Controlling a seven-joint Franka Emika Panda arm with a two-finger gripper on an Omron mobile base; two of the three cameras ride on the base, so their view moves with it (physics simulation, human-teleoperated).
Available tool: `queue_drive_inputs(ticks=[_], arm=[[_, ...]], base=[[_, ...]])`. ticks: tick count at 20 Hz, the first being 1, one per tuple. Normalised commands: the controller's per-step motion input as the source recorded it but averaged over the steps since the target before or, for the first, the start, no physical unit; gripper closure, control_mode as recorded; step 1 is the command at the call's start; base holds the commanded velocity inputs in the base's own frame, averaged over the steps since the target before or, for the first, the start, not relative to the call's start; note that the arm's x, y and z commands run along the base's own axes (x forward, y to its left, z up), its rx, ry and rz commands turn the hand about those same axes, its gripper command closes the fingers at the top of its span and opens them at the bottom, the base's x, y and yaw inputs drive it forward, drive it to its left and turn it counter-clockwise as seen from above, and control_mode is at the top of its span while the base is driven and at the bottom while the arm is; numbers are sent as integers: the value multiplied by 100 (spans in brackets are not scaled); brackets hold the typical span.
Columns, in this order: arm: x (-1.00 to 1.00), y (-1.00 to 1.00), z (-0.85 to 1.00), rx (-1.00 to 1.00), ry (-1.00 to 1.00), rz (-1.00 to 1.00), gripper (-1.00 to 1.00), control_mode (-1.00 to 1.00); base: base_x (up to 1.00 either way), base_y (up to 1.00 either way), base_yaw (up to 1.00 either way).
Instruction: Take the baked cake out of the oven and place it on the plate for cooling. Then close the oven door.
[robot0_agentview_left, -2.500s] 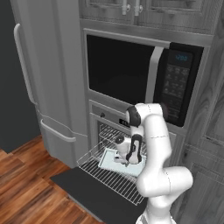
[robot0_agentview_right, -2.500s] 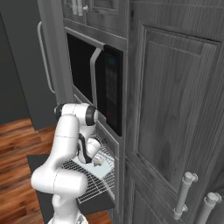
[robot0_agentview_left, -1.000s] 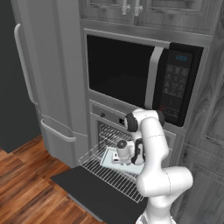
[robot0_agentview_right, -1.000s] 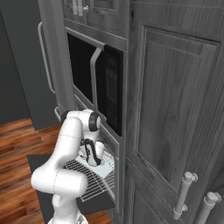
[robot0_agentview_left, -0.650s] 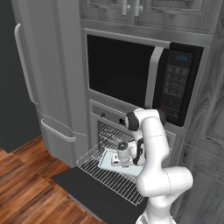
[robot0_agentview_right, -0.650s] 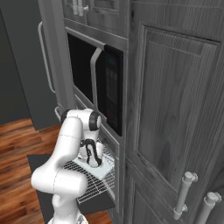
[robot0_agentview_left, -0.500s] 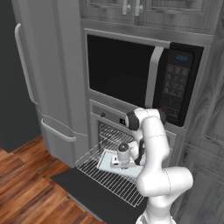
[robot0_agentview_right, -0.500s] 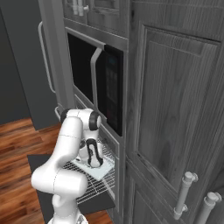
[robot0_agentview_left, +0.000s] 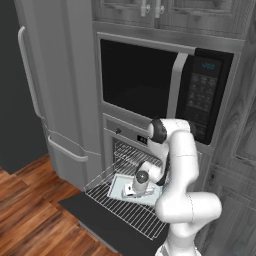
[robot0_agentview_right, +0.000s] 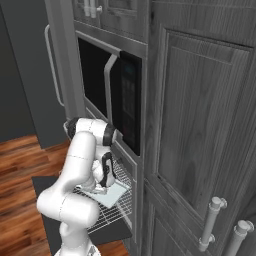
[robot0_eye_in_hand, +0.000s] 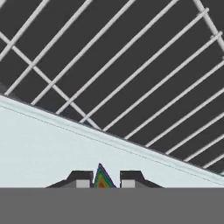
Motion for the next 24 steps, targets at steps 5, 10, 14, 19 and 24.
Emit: queue_drive_inputs(ticks=[5,10,14,19,24], arm=[[-54,60,100,-18,-24,0,100,-100],[-27,37,100,-20,-7,0,100,-100],[0,37,100,-14,7,0,100,-100],[4,68,100,-12,17,0,100,-100],[2,97,100,-14,18,0,100,-100]], base=[[0,0,0],[0,0,0],[0,0,0],[0,0,0],[0,0,0]])
